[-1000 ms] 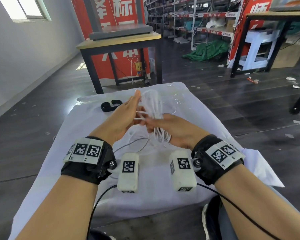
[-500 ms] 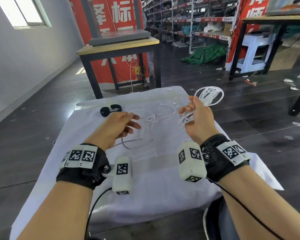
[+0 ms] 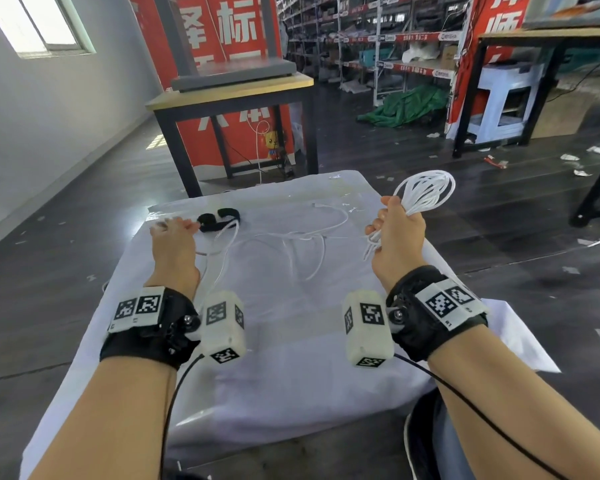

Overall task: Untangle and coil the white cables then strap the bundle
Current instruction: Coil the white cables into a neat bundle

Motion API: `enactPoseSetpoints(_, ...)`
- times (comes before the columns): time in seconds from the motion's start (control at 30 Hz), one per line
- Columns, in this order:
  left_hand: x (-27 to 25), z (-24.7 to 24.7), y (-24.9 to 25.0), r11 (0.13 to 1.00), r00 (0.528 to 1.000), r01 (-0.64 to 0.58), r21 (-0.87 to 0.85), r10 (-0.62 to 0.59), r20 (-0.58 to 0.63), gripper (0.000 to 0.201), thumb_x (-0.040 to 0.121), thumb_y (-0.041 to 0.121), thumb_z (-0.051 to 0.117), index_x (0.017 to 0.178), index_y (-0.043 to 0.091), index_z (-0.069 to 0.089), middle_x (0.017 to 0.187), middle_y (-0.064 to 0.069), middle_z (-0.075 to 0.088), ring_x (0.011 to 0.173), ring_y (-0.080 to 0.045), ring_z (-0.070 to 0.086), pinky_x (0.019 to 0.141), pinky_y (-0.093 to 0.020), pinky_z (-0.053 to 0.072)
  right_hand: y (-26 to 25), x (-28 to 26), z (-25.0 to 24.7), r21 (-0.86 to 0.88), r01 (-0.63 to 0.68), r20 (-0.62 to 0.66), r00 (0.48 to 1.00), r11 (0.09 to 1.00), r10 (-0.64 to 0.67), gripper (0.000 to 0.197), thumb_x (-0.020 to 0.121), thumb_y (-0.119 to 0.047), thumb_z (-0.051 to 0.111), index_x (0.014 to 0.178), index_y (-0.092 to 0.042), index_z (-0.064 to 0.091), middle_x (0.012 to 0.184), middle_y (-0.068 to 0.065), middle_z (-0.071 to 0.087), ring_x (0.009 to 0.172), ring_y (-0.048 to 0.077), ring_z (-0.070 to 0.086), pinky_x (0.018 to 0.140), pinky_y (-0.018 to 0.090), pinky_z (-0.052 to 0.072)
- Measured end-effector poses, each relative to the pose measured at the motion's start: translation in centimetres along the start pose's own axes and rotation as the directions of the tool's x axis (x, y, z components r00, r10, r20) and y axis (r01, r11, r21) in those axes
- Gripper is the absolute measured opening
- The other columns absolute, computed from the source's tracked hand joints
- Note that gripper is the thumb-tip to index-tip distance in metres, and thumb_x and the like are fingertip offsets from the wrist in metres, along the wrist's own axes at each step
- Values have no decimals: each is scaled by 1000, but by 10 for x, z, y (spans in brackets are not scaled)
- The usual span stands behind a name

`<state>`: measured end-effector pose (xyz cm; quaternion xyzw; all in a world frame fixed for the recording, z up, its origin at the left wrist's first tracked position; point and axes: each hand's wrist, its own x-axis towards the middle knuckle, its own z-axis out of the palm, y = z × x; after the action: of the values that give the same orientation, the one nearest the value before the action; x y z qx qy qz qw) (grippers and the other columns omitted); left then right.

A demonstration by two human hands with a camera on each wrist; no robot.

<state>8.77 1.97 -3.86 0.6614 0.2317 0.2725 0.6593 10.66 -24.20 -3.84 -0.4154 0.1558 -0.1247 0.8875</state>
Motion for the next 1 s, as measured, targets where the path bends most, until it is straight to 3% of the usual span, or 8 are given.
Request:
enactPoseSetpoints(0.13, 3, 2, 0, 823, 985, 77, 562, -152, 87, 41, 95, 39, 44, 116, 5, 52, 141, -24, 42, 128, -41, 42, 106, -49, 38, 4, -4, 3, -42, -47, 124, 991, 998, 52, 22, 100, -13, 44, 81, -10, 55, 51, -5, 35, 38, 7, 32, 47, 22, 34)
enactPoseSetpoints(0.3, -37, 17, 20, 443, 856, -483, 756, 419, 301, 30, 95, 21, 53, 118, 1, 51, 124, -17, 45, 116, -34, 46, 96, -41, 38, 6, -11, 7, -22, -68, 217, 974, 997, 71, 23, 102, -17, 43, 83, -10, 54, 46, -8, 36, 39, 6, 33, 47, 20, 35)
enactPoseSetpoints(0.37, -47, 25, 29, 505, 814, -579, 640, 407, 415, 17, 96, 22, 53, 104, 8, 59, 108, -7, 58, 101, -25, 56, 85, -32, 43, 6, -12, 8, -15, -71, 240, 968, 997, 73, 22, 102, -17, 43, 84, -9, 54, 46, -8, 36, 40, 6, 33, 47, 21, 36)
enactPoseSetpoints(0.47, -63, 45, 26, 649, 791, -449, 614, -31, 611, 39, 96, 44, 49, 90, 9, 65, 86, -5, 71, 80, -20, 69, 83, -33, 55, 7, -14, 9, 9, -87, 261, 962, 996, 81, 22, 102, -18, 43, 85, -9, 54, 46, -7, 36, 40, 7, 32, 47, 21, 35)
enactPoseSetpoints(0.57, -79, 59, 7, 493, 699, -517, 700, -230, 678, 59, 92, 55, 49, 88, 0, 70, 85, -11, 74, 82, -25, 70, 89, -38, 53, 8, -16, 10, 36, -100, 273, 958, 994, 86, 22, 102, -17, 43, 84, -8, 53, 46, -7, 35, 40, 7, 32, 46, 21, 35)
enactPoseSetpoints(0.63, -80, 60, -2, 447, 694, -528, 722, -263, 670, 51, 91, 47, 56, 93, -2, 71, 90, -13, 73, 84, -26, 70, 89, -36, 53, 8, -16, 11, 37, -101, 280, 956, 994, 87, 22, 102, -17, 43, 84, -8, 53, 47, -6, 34, 39, 7, 31, 46, 21, 34)
enactPoseSetpoints(0.83, -66, 47, 10, 880, 770, -102, 464, -226, 597, 11, 93, 10, 57, 90, 5, 66, 84, -8, 67, 71, -15, 61, 77, -27, 54, 7, -12, 9, -12, -97, 244, 965, 995, 97, 22, 101, -17, 43, 84, -9, 53, 49, -6, 35, 40, 6, 31, 46, 20, 34)
enactPoseSetpoints(1.0, -57, 34, 36, 987, 828, 148, 66, -160, 538, 16, 98, 10, 51, 101, 3, 66, 93, -10, 72, 74, -15, 68, 68, -24, 58, 13, -11, 5, -217, -167, 277, 934, 962, 225, 22, 100, -11, 42, 82, -7, 54, 54, -3, 33, 37, 6, 30, 43, 20, 31)
